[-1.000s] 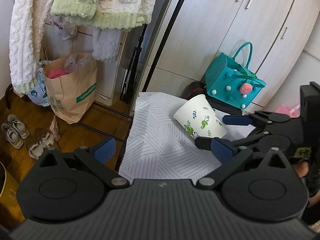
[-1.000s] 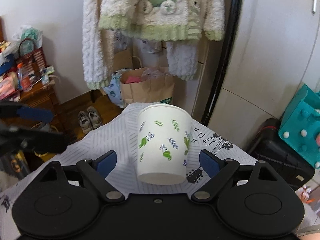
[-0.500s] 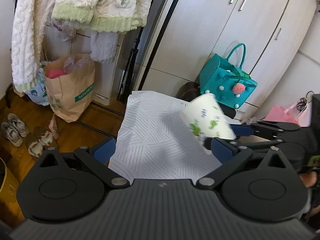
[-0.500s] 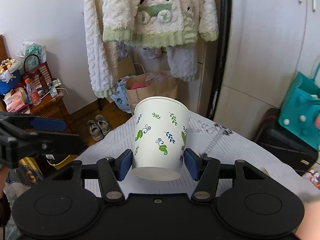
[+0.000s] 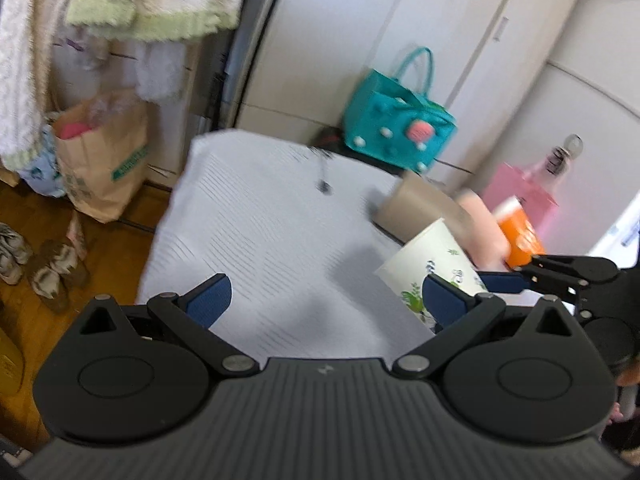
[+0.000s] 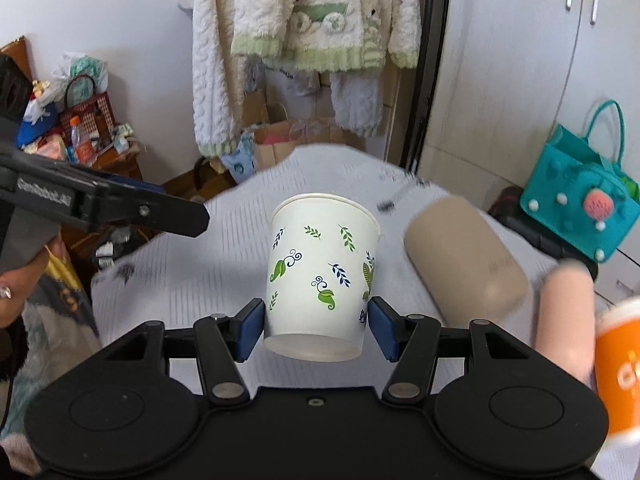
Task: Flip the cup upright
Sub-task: 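Lift the paper cup with the right gripper and rotate it mouth-up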
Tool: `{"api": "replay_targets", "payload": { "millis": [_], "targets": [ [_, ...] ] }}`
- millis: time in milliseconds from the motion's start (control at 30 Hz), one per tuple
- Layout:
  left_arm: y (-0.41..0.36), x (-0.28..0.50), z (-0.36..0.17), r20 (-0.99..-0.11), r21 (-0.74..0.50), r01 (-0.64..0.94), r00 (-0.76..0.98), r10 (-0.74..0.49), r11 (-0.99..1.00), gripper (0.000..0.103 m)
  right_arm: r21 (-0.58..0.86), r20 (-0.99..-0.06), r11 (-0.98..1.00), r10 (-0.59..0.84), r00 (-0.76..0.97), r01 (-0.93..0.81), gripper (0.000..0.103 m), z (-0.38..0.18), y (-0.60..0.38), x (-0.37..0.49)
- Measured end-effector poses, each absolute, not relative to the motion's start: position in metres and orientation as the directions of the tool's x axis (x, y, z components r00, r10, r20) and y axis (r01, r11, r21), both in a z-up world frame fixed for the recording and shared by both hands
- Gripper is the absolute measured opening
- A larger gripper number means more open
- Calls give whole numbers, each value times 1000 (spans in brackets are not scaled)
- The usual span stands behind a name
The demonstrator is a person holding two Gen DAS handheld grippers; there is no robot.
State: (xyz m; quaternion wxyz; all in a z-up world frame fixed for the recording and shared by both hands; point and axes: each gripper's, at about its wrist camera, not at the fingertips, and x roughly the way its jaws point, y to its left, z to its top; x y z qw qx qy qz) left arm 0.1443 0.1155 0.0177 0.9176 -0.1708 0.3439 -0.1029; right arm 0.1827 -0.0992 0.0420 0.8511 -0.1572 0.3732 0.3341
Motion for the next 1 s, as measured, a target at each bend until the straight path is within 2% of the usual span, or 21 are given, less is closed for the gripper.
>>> {"api": "replay_targets", "payload": {
  "millis": [400,867,933,1000],
  "targets": [
    [72,112,18,-617,-386,183,678,-400,904,103,30,-781,787,403,477,-616,62,23,-144,147],
    [39,128,-1,-634,-510,252,536,-558,822,103,30,-801,793,383,460,-608,64,7,-162,144],
    [34,136,-6,-635,-520,247,528,-563,818,103,57,-806,790,398,439,-611,66,7,-167,146],
    [31,140,-10,-626,-520,265,528,-574,812,103,79,-797,778,425,429,-623,73,9,-170,146]
  ]
}}
